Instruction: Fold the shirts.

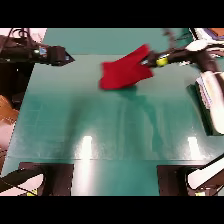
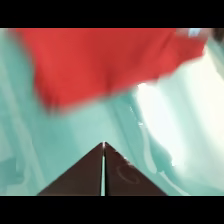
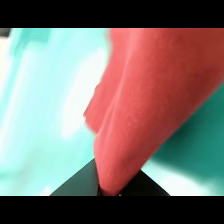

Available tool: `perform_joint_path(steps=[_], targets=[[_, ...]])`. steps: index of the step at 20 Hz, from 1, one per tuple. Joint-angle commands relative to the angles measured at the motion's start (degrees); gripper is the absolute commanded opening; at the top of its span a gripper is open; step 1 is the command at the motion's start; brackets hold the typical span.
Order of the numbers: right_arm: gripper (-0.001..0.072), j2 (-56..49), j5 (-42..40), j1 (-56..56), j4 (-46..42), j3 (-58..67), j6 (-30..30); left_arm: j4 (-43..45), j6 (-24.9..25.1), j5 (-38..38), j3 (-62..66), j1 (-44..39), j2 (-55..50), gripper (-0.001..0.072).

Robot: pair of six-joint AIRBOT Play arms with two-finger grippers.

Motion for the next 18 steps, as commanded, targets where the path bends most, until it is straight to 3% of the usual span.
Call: perform_joint_path(steps=[1, 9, 13, 18], targets=[[0.0019, 5.3, 0.1, -14.3, -5.3, 1.6, 0.5, 0.0, -0.6, 4.7, 0.0, -4.9, 0.0, 0.0025], [0.0019, 6.7, -1.9, -40.9, -5.2, 1.6, 0.5, -0.1, -0.6, 10.4, 0.0, -9.0, -0.1, 0.0026], [0.0019, 6.7, -2.2, -43.7, -4.7, 3.2, 0.4, -0.2, -0.7, 10.4, 0.0, -9.0, -1.1, 0.0025], [0.0019, 7.9, 2.3, -43.5, -4.7, 13.9, 0.5, -0.2, -0.7, 10.2, -0.1, -9.0, -1.4, 0.0026]])
